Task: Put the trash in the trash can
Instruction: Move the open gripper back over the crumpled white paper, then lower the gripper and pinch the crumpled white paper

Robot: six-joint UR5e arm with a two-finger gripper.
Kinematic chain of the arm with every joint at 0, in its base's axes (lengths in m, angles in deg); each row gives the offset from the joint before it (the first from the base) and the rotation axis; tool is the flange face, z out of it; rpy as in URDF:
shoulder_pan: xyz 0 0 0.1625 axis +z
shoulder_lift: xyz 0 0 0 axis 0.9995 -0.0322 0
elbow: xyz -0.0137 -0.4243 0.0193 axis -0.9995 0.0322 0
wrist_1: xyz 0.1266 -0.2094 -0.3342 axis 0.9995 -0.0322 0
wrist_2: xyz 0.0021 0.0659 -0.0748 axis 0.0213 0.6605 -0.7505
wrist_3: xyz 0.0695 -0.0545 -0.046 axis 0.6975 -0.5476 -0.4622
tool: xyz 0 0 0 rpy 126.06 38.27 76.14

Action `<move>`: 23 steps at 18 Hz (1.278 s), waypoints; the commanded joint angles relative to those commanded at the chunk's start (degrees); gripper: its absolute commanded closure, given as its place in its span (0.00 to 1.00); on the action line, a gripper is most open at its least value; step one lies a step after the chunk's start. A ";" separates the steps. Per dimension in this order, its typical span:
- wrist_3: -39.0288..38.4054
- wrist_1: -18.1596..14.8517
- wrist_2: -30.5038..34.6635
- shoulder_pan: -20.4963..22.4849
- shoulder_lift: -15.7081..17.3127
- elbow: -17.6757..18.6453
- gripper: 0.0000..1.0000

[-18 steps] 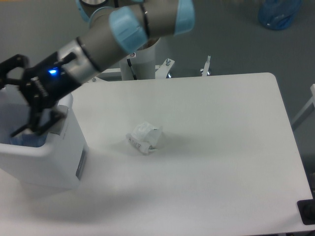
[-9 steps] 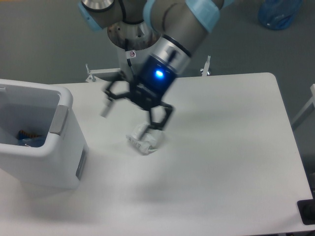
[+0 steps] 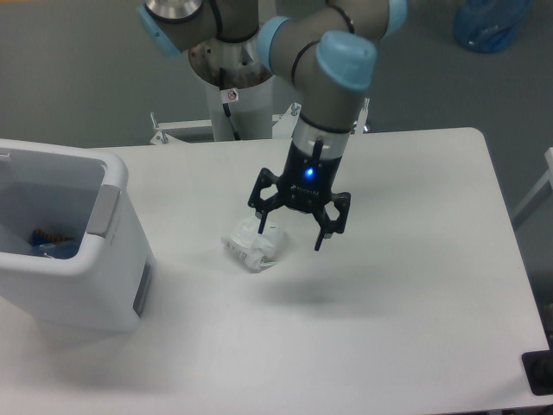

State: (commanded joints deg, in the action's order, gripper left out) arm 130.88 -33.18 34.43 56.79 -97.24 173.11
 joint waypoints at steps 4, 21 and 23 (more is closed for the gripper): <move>-0.52 -0.44 5.82 -3.97 -4.49 0.52 0.00; -0.60 -2.11 9.96 -5.73 -6.61 -1.40 1.00; -0.69 -2.20 7.34 -5.38 -5.55 -2.63 1.00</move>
State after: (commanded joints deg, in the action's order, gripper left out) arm 130.18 -35.38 41.77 51.41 -102.79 170.48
